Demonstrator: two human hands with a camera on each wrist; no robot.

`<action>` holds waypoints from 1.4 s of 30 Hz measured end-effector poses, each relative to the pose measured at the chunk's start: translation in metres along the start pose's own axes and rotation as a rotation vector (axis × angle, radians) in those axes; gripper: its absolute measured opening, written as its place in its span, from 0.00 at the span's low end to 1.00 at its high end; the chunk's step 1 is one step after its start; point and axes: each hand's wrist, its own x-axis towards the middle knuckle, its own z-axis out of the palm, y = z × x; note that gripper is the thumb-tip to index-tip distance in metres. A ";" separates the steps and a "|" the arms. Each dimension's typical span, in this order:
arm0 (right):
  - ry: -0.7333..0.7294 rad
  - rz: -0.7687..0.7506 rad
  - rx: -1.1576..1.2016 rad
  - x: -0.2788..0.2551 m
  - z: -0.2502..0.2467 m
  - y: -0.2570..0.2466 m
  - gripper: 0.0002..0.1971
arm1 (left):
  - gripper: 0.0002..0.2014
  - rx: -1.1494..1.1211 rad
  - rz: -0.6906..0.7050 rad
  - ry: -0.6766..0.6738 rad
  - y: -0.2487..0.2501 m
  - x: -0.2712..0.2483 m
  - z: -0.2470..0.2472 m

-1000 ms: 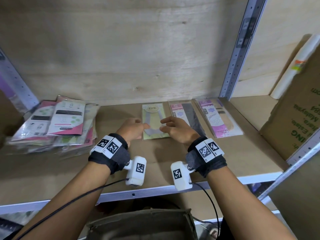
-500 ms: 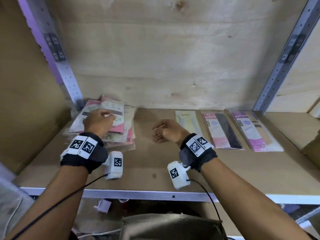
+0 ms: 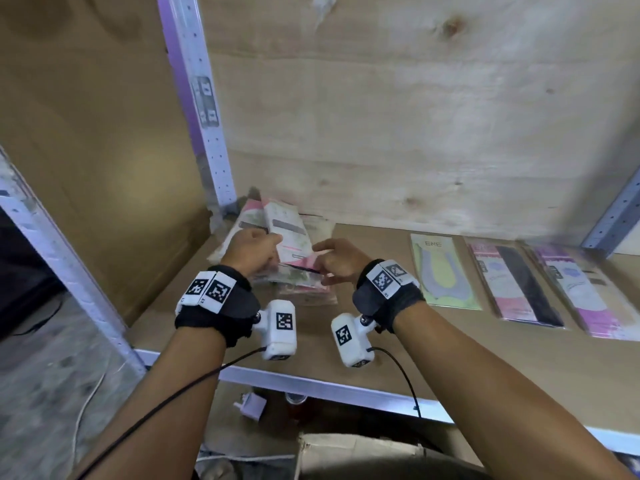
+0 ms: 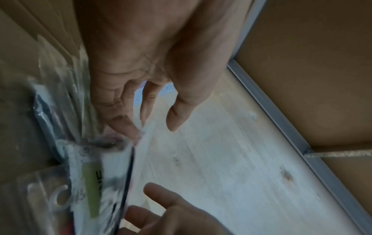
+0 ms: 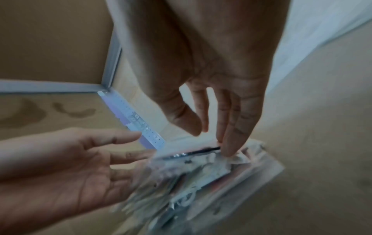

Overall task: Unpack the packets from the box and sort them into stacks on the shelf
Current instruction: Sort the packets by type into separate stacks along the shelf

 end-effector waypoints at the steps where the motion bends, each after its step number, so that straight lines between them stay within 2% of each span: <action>1: -0.061 -0.020 -0.050 -0.003 -0.001 0.002 0.23 | 0.10 -0.068 -0.022 -0.035 0.001 -0.003 0.000; 3: -0.102 -0.117 -0.312 -0.008 0.000 0.006 0.33 | 0.11 -0.163 -0.056 -0.109 0.005 -0.010 0.004; 5: -0.027 -0.206 -0.458 -0.013 0.001 0.013 0.37 | 0.11 -0.210 -0.047 -0.158 0.007 -0.014 0.009; 8: 0.126 -0.287 -0.348 -0.024 0.000 0.021 0.24 | 0.12 -0.176 0.012 -0.209 0.007 -0.017 0.014; 11: 0.164 -0.293 -0.284 -0.034 -0.009 0.024 0.13 | 0.15 -0.043 0.121 -0.246 0.006 -0.019 0.020; 13: 0.179 -0.291 -0.238 -0.044 -0.022 0.027 0.10 | 0.19 0.140 0.265 -0.119 0.007 -0.018 0.025; 15: 0.149 -0.305 -0.177 -0.058 -0.040 0.030 0.10 | 0.26 0.345 0.408 0.024 0.009 -0.016 0.028; 17: 0.133 -0.303 -0.134 -0.073 -0.060 0.032 0.10 | 0.33 0.537 0.531 0.090 0.015 -0.019 0.031; 19: 0.161 -0.301 -0.140 -0.087 -0.080 0.031 0.11 | 0.32 0.639 0.618 0.090 0.021 -0.023 0.035; 21: 0.211 -0.308 -0.096 -0.098 -0.100 0.026 0.07 | 0.23 0.581 0.646 -0.018 0.025 -0.027 0.042; 24: 0.318 -0.303 0.118 -0.108 -0.126 0.021 0.03 | 0.09 0.404 0.576 -0.222 0.024 -0.034 0.054; 25: 0.346 -0.294 0.202 -0.111 -0.132 0.020 0.01 | 0.08 0.403 0.566 -0.256 0.022 -0.035 0.059; 27: 0.394 -0.281 0.324 -0.113 -0.138 0.023 0.04 | 0.10 0.351 0.540 -0.320 0.019 -0.036 0.071; 29: 0.387 -0.254 0.459 -0.114 -0.139 0.029 0.07 | 0.10 0.190 0.488 -0.387 0.016 -0.037 0.082; 31: 0.290 -0.209 0.562 -0.114 -0.136 0.038 0.08 | 0.11 0.026 0.428 -0.380 0.012 -0.039 0.095; 34: 0.134 -0.171 0.533 -0.114 -0.121 0.052 0.05 | 0.15 -0.141 0.271 -0.285 0.004 -0.042 0.115; 36: 0.117 -0.164 0.530 -0.114 -0.114 0.059 0.07 | 0.15 -0.136 0.198 -0.259 -0.001 -0.042 0.124; 38: 0.111 -0.151 0.514 -0.113 -0.114 0.064 0.13 | 0.15 -0.124 0.136 -0.299 -0.003 -0.039 0.125; 40: 0.038 -0.145 0.458 -0.115 -0.119 0.069 0.14 | 0.18 -0.158 0.088 -0.321 -0.001 -0.034 0.122; 42: -0.046 -0.140 0.351 -0.118 -0.125 0.075 0.14 | 0.23 -0.205 0.071 -0.263 0.003 -0.028 0.115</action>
